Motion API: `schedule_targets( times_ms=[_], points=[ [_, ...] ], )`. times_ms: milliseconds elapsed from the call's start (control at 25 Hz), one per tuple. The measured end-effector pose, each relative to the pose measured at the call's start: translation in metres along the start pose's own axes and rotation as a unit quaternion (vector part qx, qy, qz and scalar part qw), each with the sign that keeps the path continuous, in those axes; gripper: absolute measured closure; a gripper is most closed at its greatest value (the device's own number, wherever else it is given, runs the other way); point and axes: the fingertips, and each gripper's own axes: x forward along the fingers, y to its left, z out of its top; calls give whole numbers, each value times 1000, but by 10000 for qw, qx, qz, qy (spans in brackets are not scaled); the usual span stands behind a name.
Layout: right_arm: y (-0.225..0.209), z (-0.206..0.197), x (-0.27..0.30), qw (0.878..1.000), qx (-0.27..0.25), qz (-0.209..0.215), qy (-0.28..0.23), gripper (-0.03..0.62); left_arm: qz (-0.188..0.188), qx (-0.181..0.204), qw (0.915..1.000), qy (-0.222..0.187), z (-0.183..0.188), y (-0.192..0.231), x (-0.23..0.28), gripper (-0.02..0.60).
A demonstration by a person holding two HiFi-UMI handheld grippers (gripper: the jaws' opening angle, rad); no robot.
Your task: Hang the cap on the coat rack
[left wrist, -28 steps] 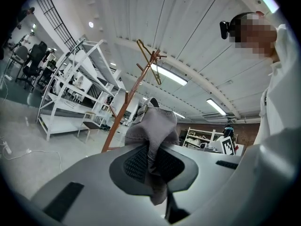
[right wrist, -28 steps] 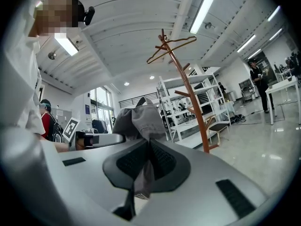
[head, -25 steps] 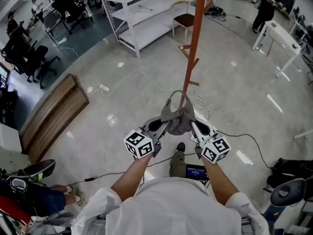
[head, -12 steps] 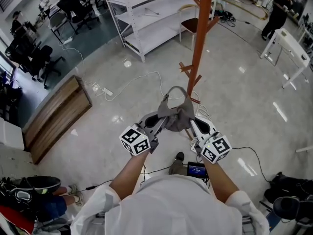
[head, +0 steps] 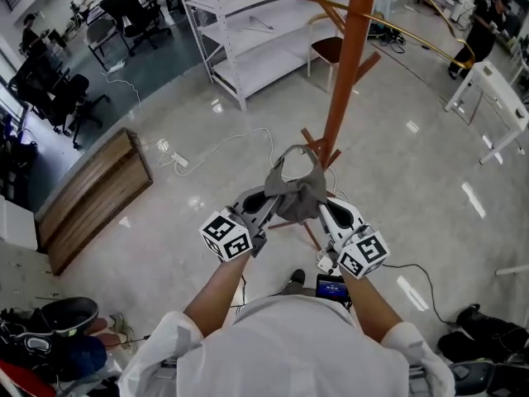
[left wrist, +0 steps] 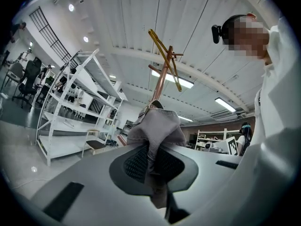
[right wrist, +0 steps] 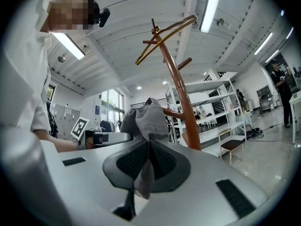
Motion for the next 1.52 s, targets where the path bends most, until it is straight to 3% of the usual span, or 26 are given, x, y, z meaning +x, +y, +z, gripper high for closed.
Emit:
schedule_targets(
  times_ms=[560,1520],
  points=[
    [-51,-24,28,9995,217,-59,227,565,32,-226,9995,223,-24,49,49,551],
    [-68,-63,28,9970,451,-164,603,565,-47,-394,9972,629,-60,73,101,549]
  ],
)
